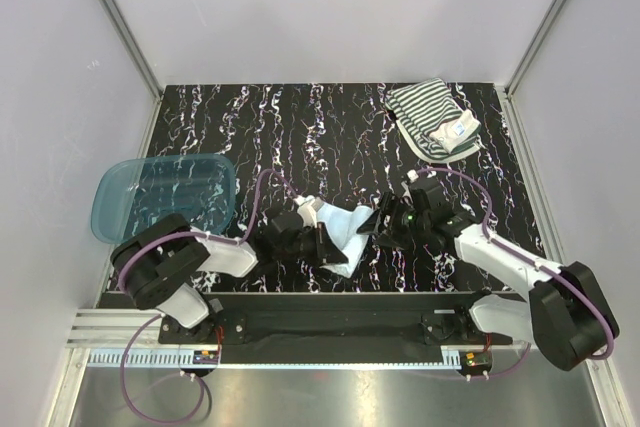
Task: Roll the towels
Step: Roll the towel
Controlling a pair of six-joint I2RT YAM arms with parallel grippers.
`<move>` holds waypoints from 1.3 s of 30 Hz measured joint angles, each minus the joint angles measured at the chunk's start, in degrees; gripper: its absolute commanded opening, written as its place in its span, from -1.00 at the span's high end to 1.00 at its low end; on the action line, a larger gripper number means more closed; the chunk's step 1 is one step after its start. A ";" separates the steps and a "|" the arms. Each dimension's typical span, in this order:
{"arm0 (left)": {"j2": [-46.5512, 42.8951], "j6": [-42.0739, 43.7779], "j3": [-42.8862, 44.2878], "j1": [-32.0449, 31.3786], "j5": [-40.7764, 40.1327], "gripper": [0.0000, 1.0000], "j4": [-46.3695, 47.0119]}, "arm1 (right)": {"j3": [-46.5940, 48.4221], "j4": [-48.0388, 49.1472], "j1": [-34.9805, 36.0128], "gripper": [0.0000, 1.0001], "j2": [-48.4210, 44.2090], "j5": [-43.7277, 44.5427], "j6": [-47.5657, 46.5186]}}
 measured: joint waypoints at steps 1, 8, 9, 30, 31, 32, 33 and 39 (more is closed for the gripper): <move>0.52 -0.79 -0.46 0.66 0.46 1.00 1.03 | -0.28 0.83 0.00 -0.43 0.59 -0.09 0.13; 2.25 -4.52 -1.73 3.28 2.38 1.00 3.69 | -3.26 6.93 0.07 -0.41 3.65 -0.17 1.77; 2.40 -5.05 -1.95 3.74 2.58 1.00 4.00 | -3.76 8.09 0.09 -0.41 3.98 -0.20 1.99; 7.89 -9.97 -3.02 6.47 6.12 0.92 11.50 | -6.49 27.91 1.49 0.45 17.64 -0.94 5.97; 7.87 -9.92 -3.02 6.54 6.12 0.88 11.34 | -6.49 28.24 1.53 0.48 17.79 -1.09 5.99; 7.78 -9.73 -2.99 6.58 6.10 0.75 11.10 | -6.49 28.41 1.60 0.52 17.84 -1.11 6.14; 7.52 -9.42 -2.95 6.58 6.05 0.68 10.54 | -6.47 28.44 1.62 0.55 17.84 -1.11 6.14; 1.60 -4.07 -1.27 6.54 3.19 0.14 -1.11 | -4.17 22.88 2.03 0.60 16.70 -0.09 5.40</move>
